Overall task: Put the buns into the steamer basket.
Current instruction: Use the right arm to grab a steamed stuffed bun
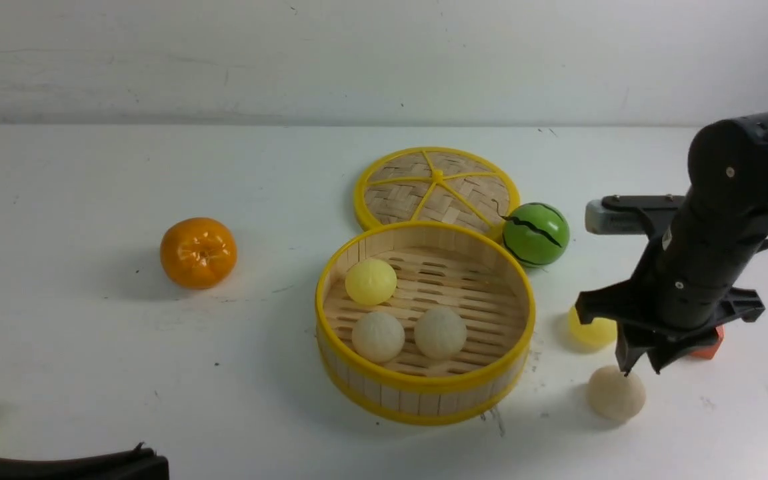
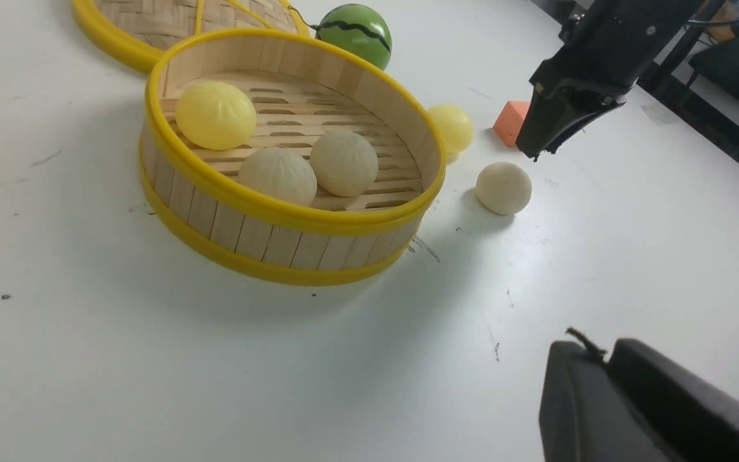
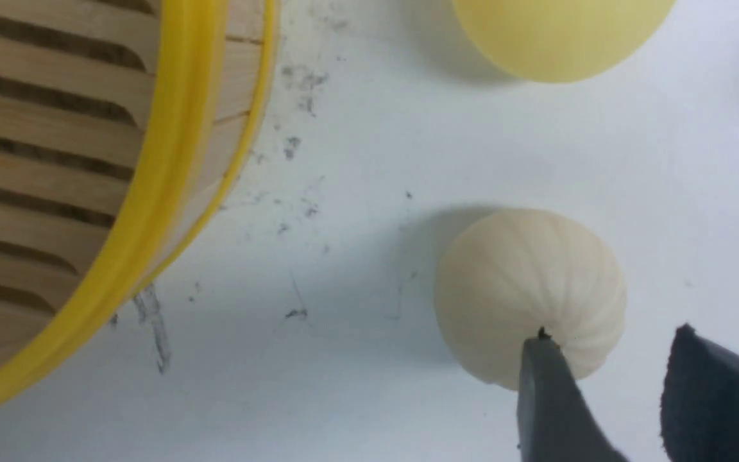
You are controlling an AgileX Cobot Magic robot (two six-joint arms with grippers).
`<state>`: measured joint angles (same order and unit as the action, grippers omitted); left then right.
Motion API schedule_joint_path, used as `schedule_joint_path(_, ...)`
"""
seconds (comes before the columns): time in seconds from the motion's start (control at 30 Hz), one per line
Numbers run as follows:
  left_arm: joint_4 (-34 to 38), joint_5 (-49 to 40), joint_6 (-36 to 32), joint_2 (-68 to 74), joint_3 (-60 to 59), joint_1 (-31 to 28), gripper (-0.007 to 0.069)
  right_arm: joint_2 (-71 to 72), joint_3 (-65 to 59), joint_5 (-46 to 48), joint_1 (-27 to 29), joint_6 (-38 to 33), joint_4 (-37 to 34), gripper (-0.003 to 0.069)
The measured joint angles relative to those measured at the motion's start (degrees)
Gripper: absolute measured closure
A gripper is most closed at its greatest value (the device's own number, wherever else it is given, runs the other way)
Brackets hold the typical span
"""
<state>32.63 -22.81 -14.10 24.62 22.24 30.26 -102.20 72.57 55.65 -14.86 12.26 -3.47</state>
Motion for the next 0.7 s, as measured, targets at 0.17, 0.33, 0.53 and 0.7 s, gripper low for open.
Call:
schedule_joint_path(0.17,0.00,0.00,0.00,0.00,0.00,0.00,0.0564,-2.59,0.00,-1.53,0.00,-0.45,-0.72,0.0400)
schedule_joint_path(0.33,0.00,0.00,0.00,0.00,0.00,0.00,0.0561,-4.15,-0.02,-3.15,0.00,-0.47,-0.72,0.0400)
schedule_joint_path(0.53,0.00,0.05,0.00,0.00,0.00,0.00,0.0557,-4.97,-0.02,-3.44,0.00,-0.57,-0.91,0.0421)
schedule_joint_path(0.7,0.00,0.05,0.00,0.00,0.00,0.00,0.0557,-4.70,-0.02,-3.26,0.00,-2.29,-0.91,0.0538)
